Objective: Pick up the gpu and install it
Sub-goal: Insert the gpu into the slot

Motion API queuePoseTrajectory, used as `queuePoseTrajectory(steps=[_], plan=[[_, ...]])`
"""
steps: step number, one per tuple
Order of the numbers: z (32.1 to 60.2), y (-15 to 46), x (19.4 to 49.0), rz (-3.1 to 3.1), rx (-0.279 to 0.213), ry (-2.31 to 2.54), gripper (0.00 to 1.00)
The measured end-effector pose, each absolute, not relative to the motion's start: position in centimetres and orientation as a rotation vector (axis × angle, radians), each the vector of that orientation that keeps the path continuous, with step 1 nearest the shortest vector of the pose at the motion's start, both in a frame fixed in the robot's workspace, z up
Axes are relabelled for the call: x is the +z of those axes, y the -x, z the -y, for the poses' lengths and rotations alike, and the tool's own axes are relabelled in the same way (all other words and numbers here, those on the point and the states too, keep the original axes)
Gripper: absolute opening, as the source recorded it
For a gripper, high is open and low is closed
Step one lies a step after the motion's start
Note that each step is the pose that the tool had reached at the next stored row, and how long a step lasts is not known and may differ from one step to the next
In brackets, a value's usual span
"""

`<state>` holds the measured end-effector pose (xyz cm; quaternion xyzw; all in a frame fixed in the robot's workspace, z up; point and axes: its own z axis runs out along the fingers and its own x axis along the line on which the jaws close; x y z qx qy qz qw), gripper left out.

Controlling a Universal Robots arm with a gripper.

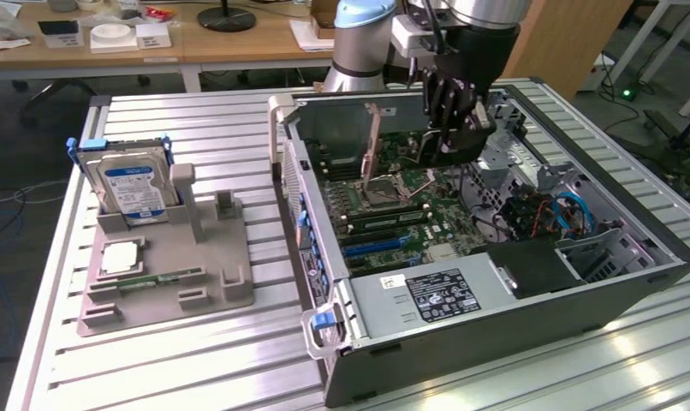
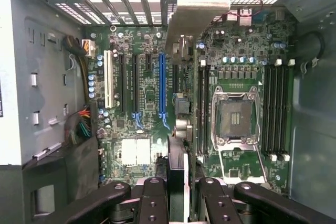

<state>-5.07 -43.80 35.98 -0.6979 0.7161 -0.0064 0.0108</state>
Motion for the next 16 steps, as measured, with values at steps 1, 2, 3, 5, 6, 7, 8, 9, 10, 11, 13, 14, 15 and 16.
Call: queuePoseTrajectory(steps=[1,2,3,5,6,7,8,9,10,11,13,14,15,16], plan=[[43.8,5.1,35.8,-2.234,-0.02,2.178,0.27],[43.8,5.1,35.6,-2.234,-0.02,2.178,0.27],[43.8,5.1,35.4,-2.234,-0.02,2.178,0.27],[43.8,5.1,35.1,-2.234,-0.02,2.178,0.27],[43.9,5.1,34.9,-2.234,-0.019,2.178,0.27],[43.9,5.1,34.7,-2.235,-0.019,2.178,0.27],[43.9,5.1,34.6,-2.235,-0.018,2.179,0.27],[43.9,5.1,34.5,-2.236,-0.017,2.179,0.27],[43.9,5.1,34.3,-2.236,-0.017,2.179,0.27],[43.9,5.1,34.2,-2.236,-0.016,2.18,0.27],[43.9,5.3,33.8,-2.237,-0.015,2.181,0.27],[43.9,5.3,33.6,-2.238,-0.014,2.181,0.27],[43.9,5.5,33.5,-2.238,-0.013,2.182,0.27],[43.9,5.7,33.3,-2.238,-0.013,2.182,0.27]])
